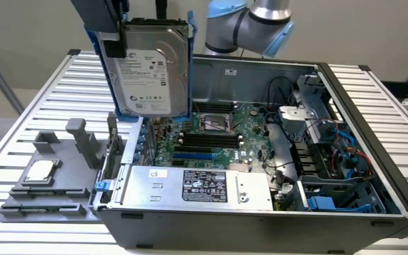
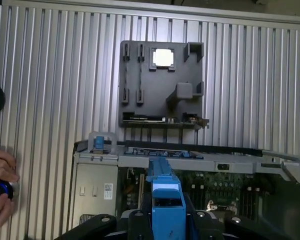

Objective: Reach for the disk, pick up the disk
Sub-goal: 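Pick up the disk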

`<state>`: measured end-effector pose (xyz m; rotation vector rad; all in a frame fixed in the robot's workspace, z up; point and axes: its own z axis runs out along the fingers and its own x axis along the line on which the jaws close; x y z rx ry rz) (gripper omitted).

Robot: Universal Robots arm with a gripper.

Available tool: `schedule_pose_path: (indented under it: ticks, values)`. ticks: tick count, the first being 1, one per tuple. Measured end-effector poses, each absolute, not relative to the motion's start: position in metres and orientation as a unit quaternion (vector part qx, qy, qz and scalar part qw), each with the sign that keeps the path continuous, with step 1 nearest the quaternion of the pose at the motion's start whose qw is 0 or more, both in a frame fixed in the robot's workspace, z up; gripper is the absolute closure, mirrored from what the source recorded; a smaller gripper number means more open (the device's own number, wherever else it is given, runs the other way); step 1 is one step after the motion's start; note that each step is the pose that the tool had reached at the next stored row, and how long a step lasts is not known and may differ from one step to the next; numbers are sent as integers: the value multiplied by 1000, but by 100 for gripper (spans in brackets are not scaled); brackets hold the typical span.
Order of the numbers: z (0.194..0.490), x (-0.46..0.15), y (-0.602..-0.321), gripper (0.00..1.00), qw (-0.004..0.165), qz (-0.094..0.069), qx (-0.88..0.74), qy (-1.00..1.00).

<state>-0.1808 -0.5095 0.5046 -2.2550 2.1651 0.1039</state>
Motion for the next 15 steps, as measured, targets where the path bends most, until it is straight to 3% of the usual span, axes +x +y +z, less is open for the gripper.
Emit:
schedule_pose_path:
  ticks: [15]
  values:
    - [505, -113, -527, 67, 7, 33, -721, 692]
